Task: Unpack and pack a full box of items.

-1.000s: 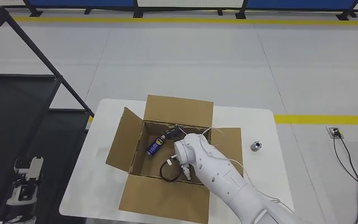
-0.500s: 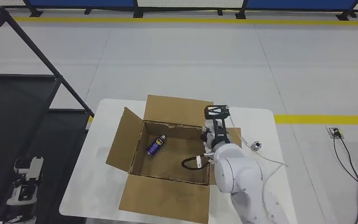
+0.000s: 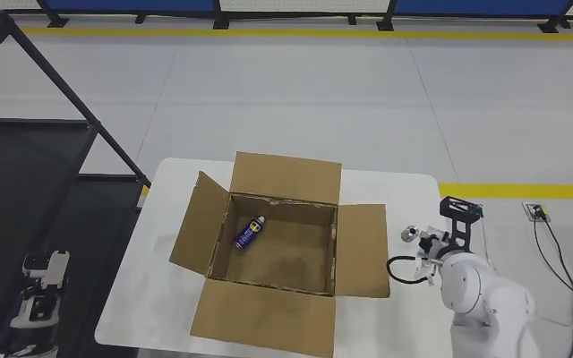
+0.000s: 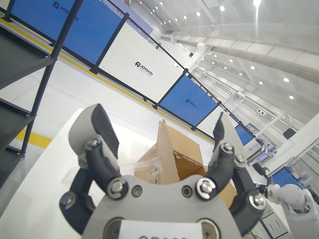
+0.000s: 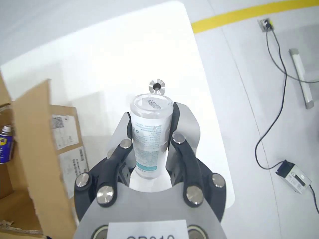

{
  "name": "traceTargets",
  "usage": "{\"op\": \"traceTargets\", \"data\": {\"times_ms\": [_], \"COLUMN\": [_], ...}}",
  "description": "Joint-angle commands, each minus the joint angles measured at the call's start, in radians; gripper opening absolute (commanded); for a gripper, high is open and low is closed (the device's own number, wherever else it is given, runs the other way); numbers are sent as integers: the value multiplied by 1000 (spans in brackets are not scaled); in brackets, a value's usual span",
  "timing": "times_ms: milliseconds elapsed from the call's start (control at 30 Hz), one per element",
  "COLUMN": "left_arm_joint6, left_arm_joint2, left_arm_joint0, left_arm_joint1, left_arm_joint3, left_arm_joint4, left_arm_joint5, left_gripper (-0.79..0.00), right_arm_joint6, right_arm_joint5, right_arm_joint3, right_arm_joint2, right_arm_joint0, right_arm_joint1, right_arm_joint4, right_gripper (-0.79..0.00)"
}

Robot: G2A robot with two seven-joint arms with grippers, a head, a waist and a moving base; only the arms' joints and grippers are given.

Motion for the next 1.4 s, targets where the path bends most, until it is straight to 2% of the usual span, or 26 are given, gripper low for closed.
{"op": "traceTargets", "data": {"times_ms": [0, 200, 367, 400, 667, 733, 867, 1167, 1300, 1367], "left_arm_joint6": [0, 0, 0, 0, 0, 0, 0, 0, 0, 0], "left_arm_joint2": [0, 0, 0, 0, 0, 0, 0, 0, 0, 0], "left_arm_joint0": [0, 0, 0, 0, 0, 0, 0, 0, 0, 0], "left_arm_joint1": [0, 0, 0, 0, 0, 0, 0, 0, 0, 0], "left_arm_joint3": [0, 0, 0, 0, 0, 0, 0, 0, 0, 0], "left_arm_joint4": [0, 0, 0, 0, 0, 0, 0, 0, 0, 0], "left_arm_joint5": [0, 0, 0, 0, 0, 0, 0, 0, 0, 0], "left_gripper": [0, 0, 0, 0, 0, 0, 0, 0, 0, 0], "right_arm_joint6": [11, 21, 1, -1, -12, -14, -13, -16, -22, -18], "right_arm_joint5": [-28, -108, -141, -146, -164, -165, -170, -166, -144, -121], "right_arm_joint3": [98, 333, 453, 473, 613, 638, 671, 696, 631, 553], "right_arm_joint2": [25, 70, 84, 85, 77, 74, 69, 62, 62, 64], "right_arm_joint0": [36, 132, 190, 200, 274, 288, 307, 322, 297, 272], "right_arm_joint1": [3, 17, 27, 29, 44, 46, 51, 61, 64, 65], "right_arm_joint4": [37, 86, 97, 98, 65, 63, 61, 68, 76, 73], "right_gripper": [-785, -785, -785, -696, -585, -493, -449, -449, -443, -409]}}
